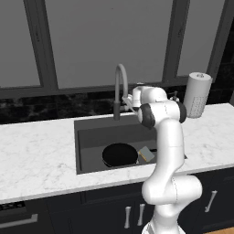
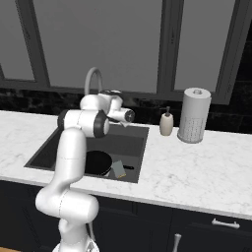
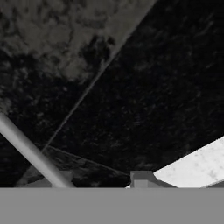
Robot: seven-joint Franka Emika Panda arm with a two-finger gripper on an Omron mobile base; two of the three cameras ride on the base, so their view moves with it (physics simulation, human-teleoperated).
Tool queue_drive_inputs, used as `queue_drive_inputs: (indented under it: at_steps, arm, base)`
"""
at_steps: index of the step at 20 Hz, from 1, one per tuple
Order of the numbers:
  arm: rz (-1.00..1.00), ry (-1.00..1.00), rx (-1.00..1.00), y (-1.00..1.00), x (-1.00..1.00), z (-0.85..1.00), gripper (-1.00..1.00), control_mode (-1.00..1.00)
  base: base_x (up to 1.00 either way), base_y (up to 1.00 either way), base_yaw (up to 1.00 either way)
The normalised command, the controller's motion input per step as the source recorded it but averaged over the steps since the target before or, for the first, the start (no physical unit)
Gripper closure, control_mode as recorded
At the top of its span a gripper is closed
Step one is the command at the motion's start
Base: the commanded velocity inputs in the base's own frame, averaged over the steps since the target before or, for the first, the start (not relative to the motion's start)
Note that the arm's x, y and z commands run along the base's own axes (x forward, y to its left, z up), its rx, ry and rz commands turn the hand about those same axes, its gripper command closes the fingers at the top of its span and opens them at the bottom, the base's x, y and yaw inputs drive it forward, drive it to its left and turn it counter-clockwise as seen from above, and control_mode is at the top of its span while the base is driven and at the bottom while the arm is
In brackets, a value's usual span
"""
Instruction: Pick the pan and sponge and place them into the sink. Then turn on the water.
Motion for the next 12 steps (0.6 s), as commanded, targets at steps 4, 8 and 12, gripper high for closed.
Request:
queue_drive_inputs:
  at_steps: [4,8,12]
  arm:
    - [-0.12,0.1,0.38,-0.03,0.07,0.0,1.0,-1.0]
    - [-0.07,0.14,0.41,-0.16,0.01,0.0,1.0,-1.0]
    - [-0.05,0.16,0.38,-0.18,0.0,-0.01,1.0,-1.0]
  base:
    - [0.0,0.0,0.0]
    - [0.0,0.0,0.0]
    - [0.0,0.0,0.0]
